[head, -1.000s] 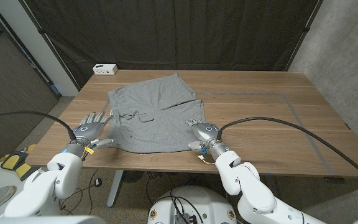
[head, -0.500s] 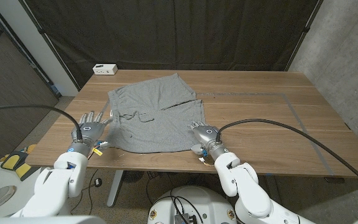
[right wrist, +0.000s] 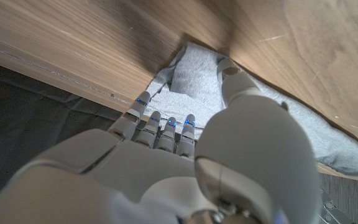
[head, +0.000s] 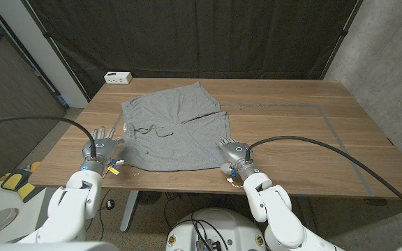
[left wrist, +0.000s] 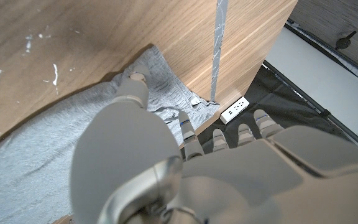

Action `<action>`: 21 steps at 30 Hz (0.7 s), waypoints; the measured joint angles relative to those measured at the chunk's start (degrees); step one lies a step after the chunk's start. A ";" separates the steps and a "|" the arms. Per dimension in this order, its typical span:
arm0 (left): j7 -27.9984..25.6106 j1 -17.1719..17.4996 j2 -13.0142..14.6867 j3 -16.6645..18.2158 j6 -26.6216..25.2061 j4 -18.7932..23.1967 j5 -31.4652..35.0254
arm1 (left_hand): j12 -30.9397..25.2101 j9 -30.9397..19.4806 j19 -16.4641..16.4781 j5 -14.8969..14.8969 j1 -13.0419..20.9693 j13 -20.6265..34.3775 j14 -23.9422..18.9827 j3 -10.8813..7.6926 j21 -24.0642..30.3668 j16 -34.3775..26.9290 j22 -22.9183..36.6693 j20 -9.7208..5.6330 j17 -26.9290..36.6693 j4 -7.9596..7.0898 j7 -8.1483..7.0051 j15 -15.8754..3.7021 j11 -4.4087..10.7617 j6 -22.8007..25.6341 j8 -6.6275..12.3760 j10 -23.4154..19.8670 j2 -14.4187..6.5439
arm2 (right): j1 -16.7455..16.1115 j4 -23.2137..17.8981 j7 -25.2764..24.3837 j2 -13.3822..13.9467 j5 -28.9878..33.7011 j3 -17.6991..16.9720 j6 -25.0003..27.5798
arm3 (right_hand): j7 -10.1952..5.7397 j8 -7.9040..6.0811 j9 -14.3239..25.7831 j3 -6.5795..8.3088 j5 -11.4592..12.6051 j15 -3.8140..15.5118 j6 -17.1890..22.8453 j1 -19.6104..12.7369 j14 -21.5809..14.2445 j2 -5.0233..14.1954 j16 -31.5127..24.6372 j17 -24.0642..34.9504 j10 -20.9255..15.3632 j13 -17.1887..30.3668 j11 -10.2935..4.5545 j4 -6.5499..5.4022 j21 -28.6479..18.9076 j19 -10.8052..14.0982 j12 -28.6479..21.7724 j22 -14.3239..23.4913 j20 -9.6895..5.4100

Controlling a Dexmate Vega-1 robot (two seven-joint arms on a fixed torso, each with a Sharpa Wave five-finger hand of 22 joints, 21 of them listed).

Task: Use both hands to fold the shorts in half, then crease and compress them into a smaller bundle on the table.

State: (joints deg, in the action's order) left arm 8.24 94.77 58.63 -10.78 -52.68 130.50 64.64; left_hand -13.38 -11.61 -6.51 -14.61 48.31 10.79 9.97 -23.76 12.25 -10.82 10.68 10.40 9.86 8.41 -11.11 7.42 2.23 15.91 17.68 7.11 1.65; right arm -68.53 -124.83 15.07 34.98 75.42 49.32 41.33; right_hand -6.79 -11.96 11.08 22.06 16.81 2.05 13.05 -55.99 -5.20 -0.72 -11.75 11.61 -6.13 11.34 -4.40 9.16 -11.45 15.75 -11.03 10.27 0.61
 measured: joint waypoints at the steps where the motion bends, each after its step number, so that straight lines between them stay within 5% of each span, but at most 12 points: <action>1: -0.21 -0.29 0.11 -0.32 -0.06 -0.19 -0.17 | 0.00 0.00 0.32 0.09 0.04 0.00 -0.10 0.12 0.10 0.00 0.00 -0.03 0.00 -0.12 0.08 -0.21 0.22 0.33 0.00 -0.17 -0.04 | -0.06 0.06 0.18 -0.03 0.16 -0.10 -0.02 | -0.07 0.00 0.00 0.00 0.00 0.00 0.07 -0.13 0.00 0.13 0.00 0.00 -0.13 0.00 -0.13 0.00 0.00 0.00 0.00 0.00 0.00; 14: -1.01 -5.84 1.92 -6.01 -2.22 -3.03 -3.21 | 0.00 0.12 1.91 0.65 1.24 -0.14 -0.18 0.22 0.11 0.00 0.00 0.35 0.01 -0.95 0.86 -0.91 -0.19 3.18 0.00 -2.21 -4.35 | -0.66 0.68 2.42 -0.34 1.39 -1.59 -0.78 | -2.36 -0.62 -0.01 0.32 0.88 0.11 2.53 -3.88 -0.20 2.35 -0.55 0.06 -0.54 0.00 -0.53 0.18 -0.01 0.53 -0.14 -0.16 -0.52; 21: -0.36 -9.59 2.97 -9.47 -3.45 -3.93 -5.55 | 0.27 0.16 1.91 0.65 1.27 -0.14 -0.18 0.06 0.11 0.24 0.00 0.35 0.01 -2.42 -1.19 -0.90 0.54 6.06 0.00 -2.30 -8.92 | -0.65 0.92 2.29 -0.21 0.53 -2.26 -1.43 | -3.78 -1.91 -0.01 -0.54 0.65 -0.05 7.53 -4.74 -1.21 3.08 -0.99 0.27 -3.31 -0.01 -1.23 -0.50 -0.25 0.85 -0.89 -0.15 -0.83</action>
State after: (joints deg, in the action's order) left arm 7.88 85.17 61.60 -20.25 -56.13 126.57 59.09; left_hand -13.11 -11.45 -4.60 -13.96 49.57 10.65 9.79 -23.71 12.36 -10.58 10.68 10.75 9.87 5.98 -12.30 6.52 2.77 21.97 17.68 4.81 -7.27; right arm -69.18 -123.92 17.36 34.77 75.95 47.06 39.90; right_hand -10.57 -13.87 11.07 21.52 17.46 2.00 20.58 -60.73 -6.41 2.36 -12.74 11.88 -9.44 11.33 -5.64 8.65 -11.70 16.60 -11.92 10.12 -0.22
